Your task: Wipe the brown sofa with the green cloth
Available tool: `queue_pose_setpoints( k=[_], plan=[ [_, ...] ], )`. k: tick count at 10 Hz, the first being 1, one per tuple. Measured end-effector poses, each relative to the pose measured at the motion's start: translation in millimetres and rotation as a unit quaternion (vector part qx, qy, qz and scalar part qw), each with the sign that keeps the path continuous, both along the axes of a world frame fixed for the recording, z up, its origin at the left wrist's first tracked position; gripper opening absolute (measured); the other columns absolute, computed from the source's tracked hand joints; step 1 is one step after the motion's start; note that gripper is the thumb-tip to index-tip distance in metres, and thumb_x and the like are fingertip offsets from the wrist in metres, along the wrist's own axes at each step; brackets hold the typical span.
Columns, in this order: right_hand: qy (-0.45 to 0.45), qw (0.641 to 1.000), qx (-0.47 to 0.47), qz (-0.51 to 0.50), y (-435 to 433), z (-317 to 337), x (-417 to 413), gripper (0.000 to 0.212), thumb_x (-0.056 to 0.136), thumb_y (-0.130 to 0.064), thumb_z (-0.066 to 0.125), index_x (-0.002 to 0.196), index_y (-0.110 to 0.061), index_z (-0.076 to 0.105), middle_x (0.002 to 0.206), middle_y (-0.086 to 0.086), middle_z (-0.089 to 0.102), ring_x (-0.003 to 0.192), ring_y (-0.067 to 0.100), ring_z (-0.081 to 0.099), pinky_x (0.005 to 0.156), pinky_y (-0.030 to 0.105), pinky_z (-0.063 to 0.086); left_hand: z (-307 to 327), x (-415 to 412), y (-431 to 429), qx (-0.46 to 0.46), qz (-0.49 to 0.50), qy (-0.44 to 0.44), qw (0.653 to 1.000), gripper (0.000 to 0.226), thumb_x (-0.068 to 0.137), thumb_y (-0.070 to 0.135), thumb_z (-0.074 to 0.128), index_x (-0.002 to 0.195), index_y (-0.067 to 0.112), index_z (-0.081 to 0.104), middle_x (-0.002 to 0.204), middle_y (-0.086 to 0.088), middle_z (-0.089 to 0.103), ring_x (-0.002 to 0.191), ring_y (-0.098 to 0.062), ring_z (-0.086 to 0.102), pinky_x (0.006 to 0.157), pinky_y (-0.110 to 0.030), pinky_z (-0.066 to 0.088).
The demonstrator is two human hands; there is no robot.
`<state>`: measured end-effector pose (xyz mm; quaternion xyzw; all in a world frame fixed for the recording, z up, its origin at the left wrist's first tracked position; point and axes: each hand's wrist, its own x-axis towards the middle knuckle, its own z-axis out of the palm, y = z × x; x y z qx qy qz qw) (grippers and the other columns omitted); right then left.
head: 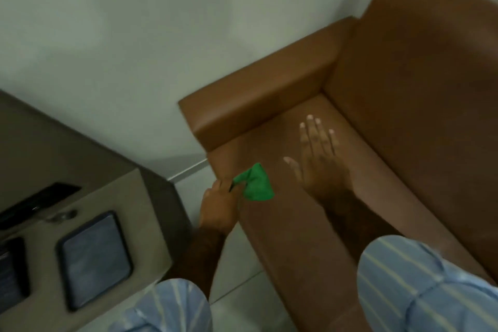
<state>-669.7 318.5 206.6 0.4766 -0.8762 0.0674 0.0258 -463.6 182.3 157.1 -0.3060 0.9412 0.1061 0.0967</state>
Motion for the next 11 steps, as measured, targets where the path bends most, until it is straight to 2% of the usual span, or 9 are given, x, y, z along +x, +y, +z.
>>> queue_pose_setpoints(
  k=[1,3,4,5,6,7,8,10,11],
  plan=[
    [-0.032,0.998,-0.006,0.060,-58,-17,90,0.077,0.103,-0.053,0.044,0.155,0.004,0.039,0.165,0.024,0.034,0.154,0.036,0.034,0.123,0.055,0.030,4,93,-54,-0.029,0.036,-0.029,0.999,0.055,0.071,0.012,0.070,0.123,0.027,0.061,0.102,-0.007,0.061,0.086,-0.032,0.057,0.066,-0.039,0.049],
    [-0.078,0.980,0.057,0.171,-156,-51,232,0.079,0.103,-0.057,0.031,0.156,0.000,0.039,0.165,0.020,0.035,0.154,0.032,0.034,0.124,0.051,0.033,-8,272,-137,-0.005,0.104,-0.080,0.991,0.065,0.068,0.006,0.070,0.129,0.024,0.056,0.118,-0.011,0.060,0.104,-0.035,0.056,0.086,-0.045,0.051],
    [-0.082,0.971,0.085,0.209,-198,-72,291,0.078,0.102,-0.055,0.028,0.154,0.001,0.043,0.163,0.020,0.039,0.152,0.032,0.039,0.123,0.051,0.036,-29,344,-169,-0.017,0.126,-0.088,0.988,0.060,0.069,0.001,0.068,0.126,0.017,0.060,0.113,-0.016,0.065,0.100,-0.040,0.061,0.081,-0.046,0.054],
    [-0.108,0.953,0.127,0.251,-227,-103,344,0.074,0.106,-0.053,0.030,0.160,-0.002,0.032,0.168,0.017,0.027,0.157,0.030,0.027,0.129,0.049,0.022,-54,392,-190,-0.020,0.139,-0.095,0.986,0.061,0.065,-0.004,0.066,0.125,0.009,0.061,0.110,-0.018,0.066,0.097,-0.040,0.062,0.074,-0.046,0.054],
    [-0.142,0.936,0.177,0.268,-243,-141,380,0.069,0.107,-0.048,0.036,0.162,-0.006,0.026,0.171,0.014,0.023,0.160,0.028,0.021,0.130,0.045,0.018,-77,414,-199,-0.006,0.132,-0.083,0.988,0.055,0.069,-0.003,0.053,0.123,0.006,0.061,0.114,-0.019,0.063,0.103,-0.041,0.060,0.079,-0.048,0.053],
    [-0.173,0.907,0.274,0.271,-246,-184,402,0.059,0.112,-0.033,0.034,0.163,-0.009,0.021,0.174,0.010,0.015,0.161,0.026,0.014,0.130,0.040,0.014,-112,426,-202,0.042,0.143,-0.063,0.987,0.050,0.071,0.003,0.055,0.120,0.003,0.062,0.117,-0.024,0.061,0.109,-0.044,0.058,0.085,-0.051,0.054],
    [-0.190,0.903,0.293,0.250,-229,-220,413,0.061,0.111,-0.027,0.038,0.164,-0.006,0.017,0.175,0.011,0.008,0.161,0.028,0.011,0.131,0.042,0.019,-143,429,-186,0.113,0.173,-0.065,0.976,0.056,0.080,0.008,0.058,0.136,0.005,0.049,0.139,-0.025,0.045,0.129,-0.041,0.043,0.108,-0.049,0.041],
    [-0.129,0.919,0.262,0.265,-203,-255,414,0.080,0.103,-0.056,0.025,0.164,-0.004,0.017,0.173,0.017,0.011,0.161,0.033,0.010,0.129,0.050,0.020,-175,434,-137,0.084,0.193,-0.050,0.976,0.085,0.091,0.064,0.030,0.153,0.011,0.006,0.161,-0.018,0.005,0.149,-0.033,0.004,0.121,-0.052,0.012],
    [-0.153,0.904,0.292,0.273,-218,-235,413,0.093,0.094,-0.066,0.015,0.165,-0.005,0.014,0.173,0.017,0.008,0.161,0.032,0.008,0.130,0.050,0.017,-162,431,-145,0.114,0.203,-0.073,0.970,0.094,0.087,0.074,0.021,0.153,0.010,0.003,0.162,-0.017,0.000,0.150,-0.030,0.000,0.122,-0.051,0.010]
  ],
)
